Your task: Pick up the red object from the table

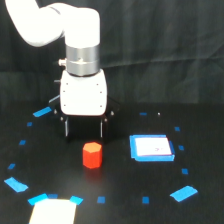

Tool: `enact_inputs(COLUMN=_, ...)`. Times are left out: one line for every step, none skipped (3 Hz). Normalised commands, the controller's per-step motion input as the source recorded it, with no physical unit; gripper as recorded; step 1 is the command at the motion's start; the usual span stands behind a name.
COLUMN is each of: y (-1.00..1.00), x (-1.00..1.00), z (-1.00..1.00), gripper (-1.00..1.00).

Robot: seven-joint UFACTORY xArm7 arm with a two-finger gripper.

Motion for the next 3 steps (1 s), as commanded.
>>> enact_inputs(y=-0.59, x=0.36, z=-0.47, gripper=0.96)
enact_inputs(y=-0.76, x=0.11, z=-0.21, gripper=0.52)
enact_inputs(y=-0.75, x=0.00, z=-0.37, gripper=0.53)
